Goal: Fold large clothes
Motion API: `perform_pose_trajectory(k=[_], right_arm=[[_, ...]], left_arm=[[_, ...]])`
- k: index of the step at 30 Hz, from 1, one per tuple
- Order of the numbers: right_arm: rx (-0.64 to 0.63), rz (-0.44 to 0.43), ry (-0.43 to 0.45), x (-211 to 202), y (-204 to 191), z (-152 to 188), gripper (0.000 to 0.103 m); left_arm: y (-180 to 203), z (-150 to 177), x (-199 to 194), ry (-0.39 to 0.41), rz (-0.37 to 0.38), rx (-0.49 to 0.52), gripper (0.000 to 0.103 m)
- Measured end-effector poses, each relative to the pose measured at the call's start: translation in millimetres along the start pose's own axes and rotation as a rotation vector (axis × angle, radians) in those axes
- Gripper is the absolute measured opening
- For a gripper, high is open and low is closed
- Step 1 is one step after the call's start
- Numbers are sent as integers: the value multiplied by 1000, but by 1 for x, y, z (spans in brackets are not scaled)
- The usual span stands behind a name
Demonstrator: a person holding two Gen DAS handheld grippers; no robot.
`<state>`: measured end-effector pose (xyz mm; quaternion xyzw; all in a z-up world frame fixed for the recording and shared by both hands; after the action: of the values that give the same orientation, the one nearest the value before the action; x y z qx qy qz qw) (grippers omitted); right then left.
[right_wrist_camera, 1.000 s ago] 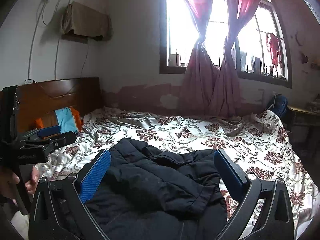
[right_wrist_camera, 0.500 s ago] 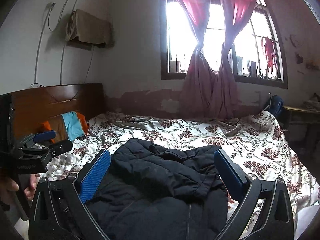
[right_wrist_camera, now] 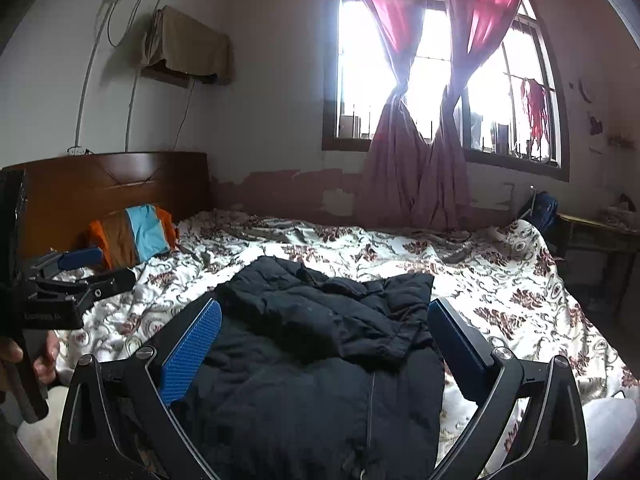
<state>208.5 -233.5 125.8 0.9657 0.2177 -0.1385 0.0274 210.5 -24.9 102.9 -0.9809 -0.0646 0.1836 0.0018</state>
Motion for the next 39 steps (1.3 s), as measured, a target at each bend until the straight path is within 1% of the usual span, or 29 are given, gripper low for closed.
perform_pose_trajectory(k=[5, 13, 17, 21, 27, 30, 31, 33, 35, 36, 39], right_arm=[[-14, 17, -26, -4, -5, 20, 101], [-1, 38, -20, -16, -14, 40, 101], [-19, 49, -51, -18, -14, 54, 101], [-40, 55, -124, -20, -12, 73, 101], [-39, 49, -276, -21, -6, 110, 101], [-15, 34, -328, -20, -3, 126, 101], [4, 18, -367, -17, -3, 134, 101], [52, -2, -419, -12, 0, 148, 101], [95, -27, -474, -5, 1, 162, 101], [107, -31, -517, 0, 1, 171, 101], [82, -11, -625, 11, -3, 193, 101]], left_arm=[[-3, 20, -4, -46, -24, 16, 102], [-8, 43, -3, -78, -43, 32, 102], [-10, 55, -4, -84, -47, 43, 102], [-15, 75, -7, -98, -64, 85, 102], [-27, 106, -17, -122, -72, 163, 102], [-33, 130, -17, -176, -80, 217, 102], [-34, 135, -16, -191, -82, 227, 102], [-37, 149, -13, -244, -85, 251, 102], [-40, 162, -9, -292, -109, 262, 102], [-42, 168, -7, -312, -118, 262, 102], [-47, 183, 2, -390, -140, 279, 102]])
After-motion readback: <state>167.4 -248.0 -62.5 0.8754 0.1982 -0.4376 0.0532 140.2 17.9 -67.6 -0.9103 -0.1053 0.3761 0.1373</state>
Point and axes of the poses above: each gripper's, at about its wrist camera, not at the fingertips, and x roughly the way its jaws point, y to its right, z to its underside, the point moved 5 cm from there along x, roughly the way its jaws point, and after that the axes turned 13 degrees about -z, right-handed, at the moved point
